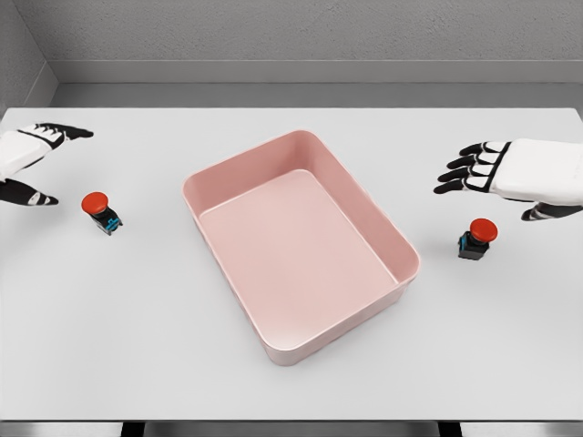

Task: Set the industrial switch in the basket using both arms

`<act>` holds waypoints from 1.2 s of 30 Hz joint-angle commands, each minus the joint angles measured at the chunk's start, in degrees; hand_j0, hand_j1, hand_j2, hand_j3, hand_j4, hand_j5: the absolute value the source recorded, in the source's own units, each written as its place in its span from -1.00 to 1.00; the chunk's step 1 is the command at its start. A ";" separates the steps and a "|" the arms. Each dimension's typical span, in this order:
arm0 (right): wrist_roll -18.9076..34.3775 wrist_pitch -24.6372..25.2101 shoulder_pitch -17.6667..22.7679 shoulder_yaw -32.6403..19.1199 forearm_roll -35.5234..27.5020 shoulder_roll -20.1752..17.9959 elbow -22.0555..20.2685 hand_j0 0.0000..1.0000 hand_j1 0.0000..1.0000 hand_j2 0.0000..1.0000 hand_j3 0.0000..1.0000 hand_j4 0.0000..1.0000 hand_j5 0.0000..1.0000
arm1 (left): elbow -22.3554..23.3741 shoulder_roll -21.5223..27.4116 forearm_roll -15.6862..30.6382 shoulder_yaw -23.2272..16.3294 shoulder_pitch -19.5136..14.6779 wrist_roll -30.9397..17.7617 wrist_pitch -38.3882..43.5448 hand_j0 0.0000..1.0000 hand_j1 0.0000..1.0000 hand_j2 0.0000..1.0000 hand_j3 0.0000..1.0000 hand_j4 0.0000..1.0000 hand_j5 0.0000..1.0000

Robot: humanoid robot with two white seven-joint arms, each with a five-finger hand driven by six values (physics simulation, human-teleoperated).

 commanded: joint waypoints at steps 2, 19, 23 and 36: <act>-0.08 0.11 0.00 -0.11 -0.48 -0.17 0.00 1.00 1.00 1.00 1.00 1.00 1.00 | -1.28 0.87 0.41 0.02 0.00 0.02 0.07 1.00 1.00 1.00 1.00 1.00 1.00; -6.15 0.11 3.43 5.08 -0.83 -0.17 5.01 1.00 1.00 1.00 1.00 1.00 1.00 | -4.62 0.69 0.32 -1.92 2.81 -1.56 0.07 1.00 1.00 1.00 1.00 1.00 1.00; -5.97 0.11 4.13 5.08 -0.65 1.93 7.91 1.00 1.00 1.00 1.00 1.00 1.00 | -5.94 0.61 0.23 -2.09 2.90 -1.56 0.07 1.00 1.00 1.00 1.00 1.00 1.00; -5.62 0.11 5.45 6.31 0.14 8.09 16.09 1.00 1.00 1.00 1.00 1.00 1.00 | -6.99 0.25 0.23 -3.59 2.72 -3.67 0.07 0.52 0.52 0.52 0.52 0.52 0.52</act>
